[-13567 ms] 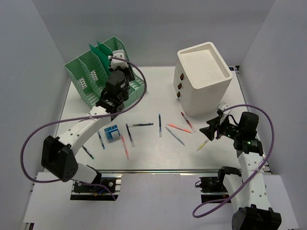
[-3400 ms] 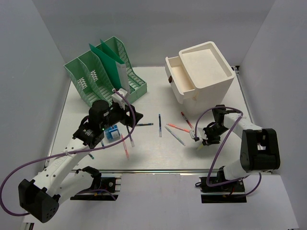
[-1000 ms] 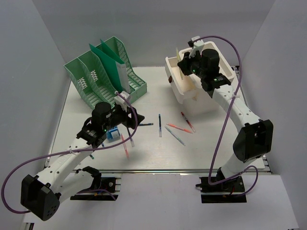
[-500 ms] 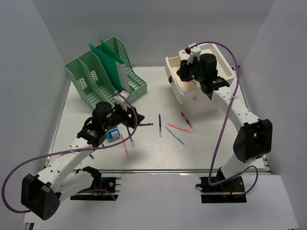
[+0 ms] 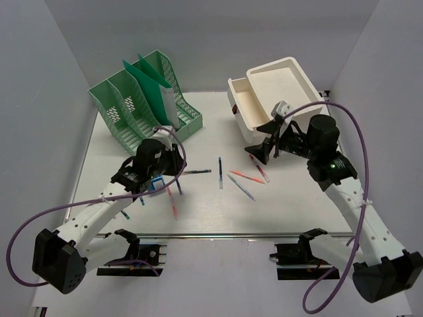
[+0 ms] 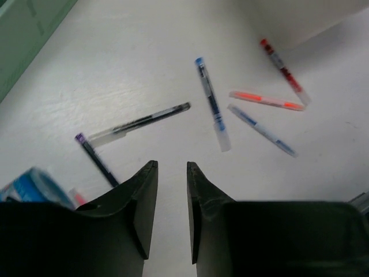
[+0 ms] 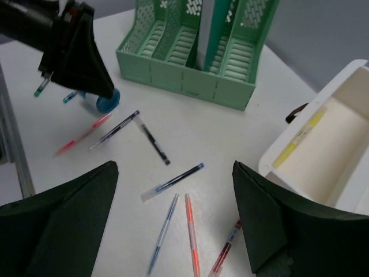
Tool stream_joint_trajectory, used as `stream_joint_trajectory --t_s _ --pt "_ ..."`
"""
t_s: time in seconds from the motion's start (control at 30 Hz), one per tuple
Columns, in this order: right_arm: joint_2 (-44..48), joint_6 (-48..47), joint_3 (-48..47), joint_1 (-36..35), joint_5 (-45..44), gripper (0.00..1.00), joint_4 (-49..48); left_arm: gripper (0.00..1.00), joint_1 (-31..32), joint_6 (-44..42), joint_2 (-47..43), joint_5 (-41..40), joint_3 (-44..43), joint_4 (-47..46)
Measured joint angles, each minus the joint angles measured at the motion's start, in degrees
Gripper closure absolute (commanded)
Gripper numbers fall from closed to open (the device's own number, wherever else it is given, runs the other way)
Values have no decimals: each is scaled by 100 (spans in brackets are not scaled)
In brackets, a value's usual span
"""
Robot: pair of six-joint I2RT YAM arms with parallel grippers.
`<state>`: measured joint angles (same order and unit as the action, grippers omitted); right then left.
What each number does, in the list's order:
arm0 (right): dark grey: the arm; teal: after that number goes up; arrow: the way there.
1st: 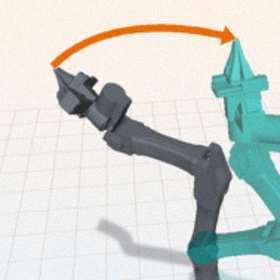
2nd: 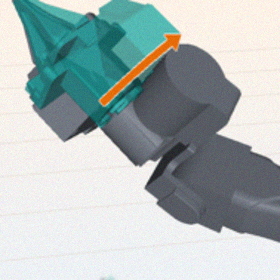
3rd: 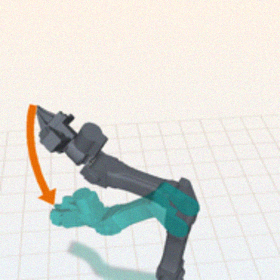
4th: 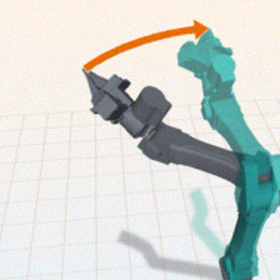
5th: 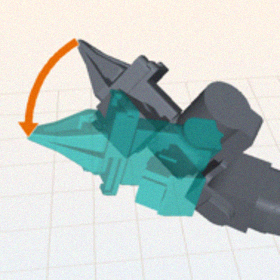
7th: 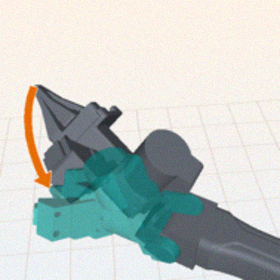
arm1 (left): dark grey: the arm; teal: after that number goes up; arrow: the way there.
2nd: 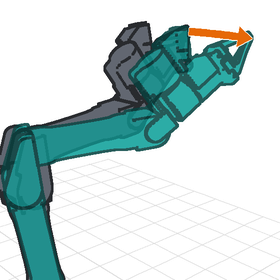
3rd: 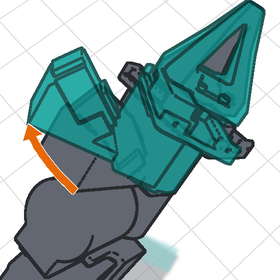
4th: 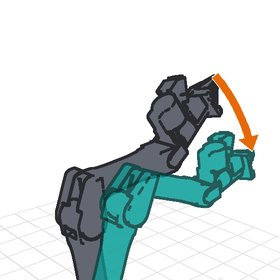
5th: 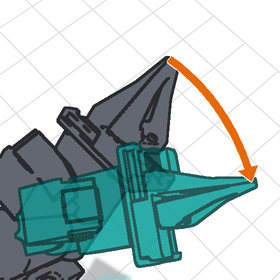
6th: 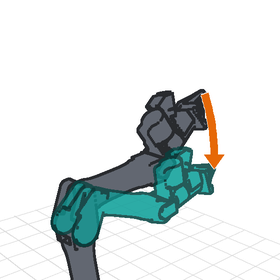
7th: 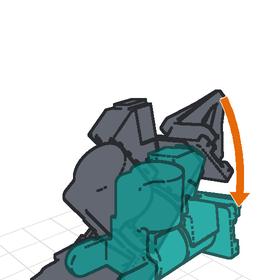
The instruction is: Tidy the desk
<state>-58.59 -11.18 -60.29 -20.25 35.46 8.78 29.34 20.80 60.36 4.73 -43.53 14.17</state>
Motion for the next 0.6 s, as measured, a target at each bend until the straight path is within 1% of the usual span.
stream_joint_trajectory --t_s 0.03,0.1,0.13,0.2,0.23,0.3,0.37,0.4,0.47,0.5,0.6 --pt "125 -37 90 0 94 24 72 56 7 107 4 -136 -13 186" --pt "302 -105 337 11 240 36 190 52 13 337 -28 -402 -13 619" --pt "337 -127 479 28 291 51 232 50 20 439 -50 -514 -15 809" --pt "315 -144 800 96 352 62 400 50 66 667 -87 -723 -15 1198" --pt "269 -162 953 116 372 71 463 50 94 793 -96 -835 -15 1410" --pt "118 -175 1261 162 391 74 588 50 162 968 -92 -944 -13 1633" --pt "-83 -223 1451 179 393 74 776 49 256 1228 -79 -1143 -4 1891" --pt "-192 -260 1480 181 387 74 903 49 304 1344 -55 -1235 -2 2002" --pt "-289 -267 1482 190 332 69 1029 49 415 1585 33 -1419 -2 2175" --pt "-273 -275 1484 192 306 66 1056 48 472 1700 98 -1521 -2 2258" --pt "-114 -278 1515 214 208 62 1043 48 647 2048 328 -1797 0 2496"
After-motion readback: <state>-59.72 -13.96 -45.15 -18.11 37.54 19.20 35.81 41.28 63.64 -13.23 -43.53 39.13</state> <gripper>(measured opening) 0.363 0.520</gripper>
